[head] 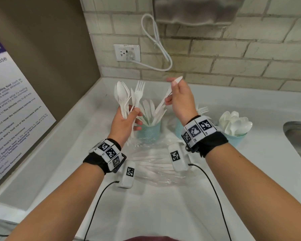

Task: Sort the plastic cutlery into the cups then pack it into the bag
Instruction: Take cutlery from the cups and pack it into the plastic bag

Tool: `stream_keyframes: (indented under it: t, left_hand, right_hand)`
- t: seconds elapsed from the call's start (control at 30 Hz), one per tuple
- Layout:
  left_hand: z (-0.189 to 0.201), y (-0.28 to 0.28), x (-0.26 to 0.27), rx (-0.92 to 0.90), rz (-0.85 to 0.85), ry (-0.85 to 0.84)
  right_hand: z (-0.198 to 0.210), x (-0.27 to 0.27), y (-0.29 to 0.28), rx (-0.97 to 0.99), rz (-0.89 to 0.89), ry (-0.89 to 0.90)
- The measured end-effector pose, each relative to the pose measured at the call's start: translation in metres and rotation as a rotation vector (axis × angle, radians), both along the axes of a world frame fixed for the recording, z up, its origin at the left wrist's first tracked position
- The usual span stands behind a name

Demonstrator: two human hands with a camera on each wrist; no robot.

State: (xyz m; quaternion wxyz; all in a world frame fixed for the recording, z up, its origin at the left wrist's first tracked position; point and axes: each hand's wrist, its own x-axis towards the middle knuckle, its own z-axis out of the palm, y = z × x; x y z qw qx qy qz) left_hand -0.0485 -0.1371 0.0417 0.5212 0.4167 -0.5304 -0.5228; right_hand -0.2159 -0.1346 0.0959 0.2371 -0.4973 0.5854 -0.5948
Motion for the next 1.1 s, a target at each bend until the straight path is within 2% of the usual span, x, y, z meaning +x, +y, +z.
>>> stream_keyframes:
  t: [0.1,0.2,0.4,0.6,0.7,0.77,0.87,0.93,1.1]
  left_hand:
    - [-0.002,0.0,-0.001,-0.009,-0.047,0.008]
    - [-0.003,0.002,-0.004,-0.001,-0.093,0.006]
    - [-0.002,0.011,-0.014,-0.004,-0.214,-0.034]
    - [0.003,0.012,-0.018,0.001,-0.188,-0.108]
    - [0.001,0.01,-0.02,-0.024,-0.137,-0.148]
    - [0.001,0.01,-0.023,-0.033,-0.097,-0.15]
    - [0.002,0.012,-0.028,-0.049,-0.109,-0.151]
    - [0.003,0.015,-0.033,-0.081,-0.147,-0.161]
    - [0.003,0.019,-0.046,-0.12,-0.188,-0.122]
  right_hand:
    - [-0.014,0.006,0.002,0.181,0.118,0.115]
    - [-0.017,0.009,0.007,0.219,0.07,0.173]
    - [-0.01,0.016,0.016,0.191,0.255,0.035]
    - [0.003,0.012,0.022,-0.021,0.097,-0.199]
    - [0.012,0.013,0.028,-0.143,0.069,-0.223]
    - [0.013,0.014,0.033,-0.119,0.082,-0.232]
    - [0.007,0.017,0.041,0.015,0.134,-0.186]
    - [0.001,0.019,0.044,0.057,0.095,-0.151]
    - [-0.008,0.008,0.049,0.109,0.04,-0.222]
